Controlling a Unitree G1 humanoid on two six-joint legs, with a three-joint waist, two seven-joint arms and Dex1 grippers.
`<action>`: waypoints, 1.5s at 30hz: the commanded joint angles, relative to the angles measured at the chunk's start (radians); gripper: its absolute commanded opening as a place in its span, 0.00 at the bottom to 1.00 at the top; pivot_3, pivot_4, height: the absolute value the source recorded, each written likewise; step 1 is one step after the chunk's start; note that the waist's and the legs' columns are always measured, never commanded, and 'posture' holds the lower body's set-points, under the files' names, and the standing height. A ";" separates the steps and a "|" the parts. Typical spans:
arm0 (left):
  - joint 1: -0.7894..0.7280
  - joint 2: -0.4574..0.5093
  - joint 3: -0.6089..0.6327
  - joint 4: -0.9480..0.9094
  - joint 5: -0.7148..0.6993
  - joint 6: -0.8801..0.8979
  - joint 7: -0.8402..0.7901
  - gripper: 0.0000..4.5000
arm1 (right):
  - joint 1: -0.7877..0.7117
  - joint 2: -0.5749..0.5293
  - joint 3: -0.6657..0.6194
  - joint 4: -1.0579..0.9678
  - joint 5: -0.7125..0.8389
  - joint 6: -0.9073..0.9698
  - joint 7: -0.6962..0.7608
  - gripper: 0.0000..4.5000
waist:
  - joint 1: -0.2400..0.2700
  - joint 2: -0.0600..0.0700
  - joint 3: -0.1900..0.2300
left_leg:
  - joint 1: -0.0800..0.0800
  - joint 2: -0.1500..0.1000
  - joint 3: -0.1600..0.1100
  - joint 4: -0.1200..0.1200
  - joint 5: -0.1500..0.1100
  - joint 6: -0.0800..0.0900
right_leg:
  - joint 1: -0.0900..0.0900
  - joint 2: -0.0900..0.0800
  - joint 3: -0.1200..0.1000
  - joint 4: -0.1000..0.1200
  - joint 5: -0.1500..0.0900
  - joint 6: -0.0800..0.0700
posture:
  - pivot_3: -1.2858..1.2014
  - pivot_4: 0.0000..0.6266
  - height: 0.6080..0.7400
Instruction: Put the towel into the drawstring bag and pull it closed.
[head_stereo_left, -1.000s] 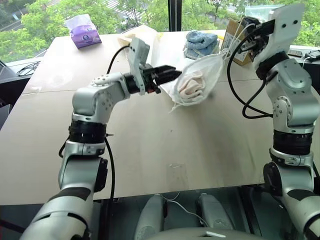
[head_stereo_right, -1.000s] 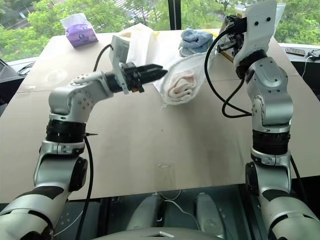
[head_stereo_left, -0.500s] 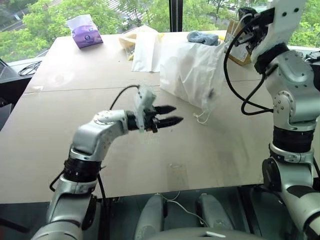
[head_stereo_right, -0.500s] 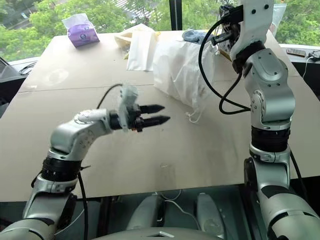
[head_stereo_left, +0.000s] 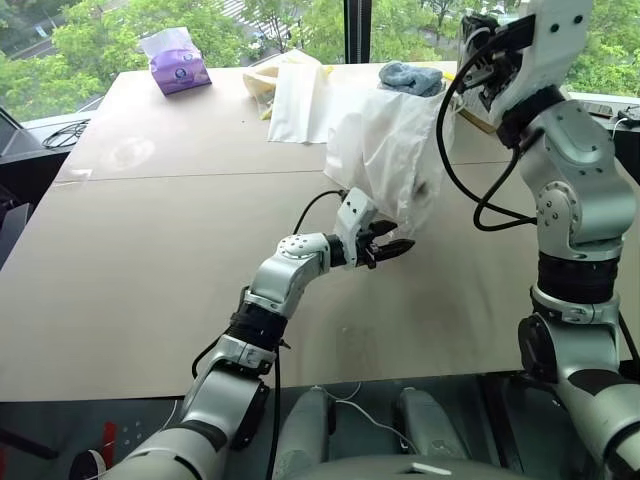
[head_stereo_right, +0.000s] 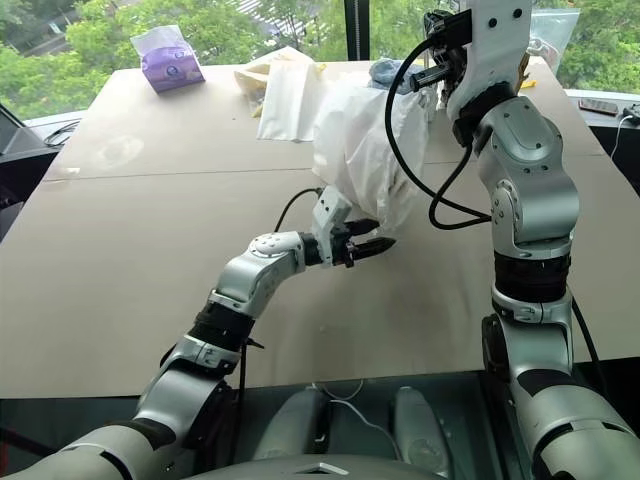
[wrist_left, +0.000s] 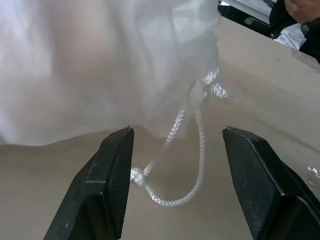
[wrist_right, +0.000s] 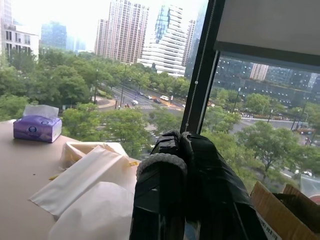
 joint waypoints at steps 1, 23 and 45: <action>-0.032 -0.010 -0.004 0.017 0.017 -0.019 -0.034 0.55 | -0.021 -0.007 -0.010 -0.035 0.000 -0.010 -0.008 0.00 | -0.005 0.000 0.000 | 0.000 0.000 0.000 0.000 0.000 0.000 | 0.000 0.000 0.000 0.000 0.000 0.000 | 0.52 0.24 1.00; -0.044 0.090 0.252 -0.176 0.221 -0.524 0.282 0.01 | -0.029 -0.048 -0.122 0.021 -0.043 -0.031 -0.135 0.00 | -0.009 0.000 0.000 | 0.000 0.001 0.000 0.000 0.000 0.000 | 0.000 0.000 0.000 0.000 0.000 0.000 | 0.52 0.24 1.00; -0.183 0.340 0.515 0.051 0.446 -0.422 0.877 0.01 | 0.220 -0.104 -0.213 0.026 -0.096 -0.055 -0.221 0.00 | -0.017 0.000 0.000 | -0.001 0.000 0.000 -0.001 0.000 0.000 | -0.001 0.000 0.000 0.000 0.000 0.000 | 0.52 0.24 1.00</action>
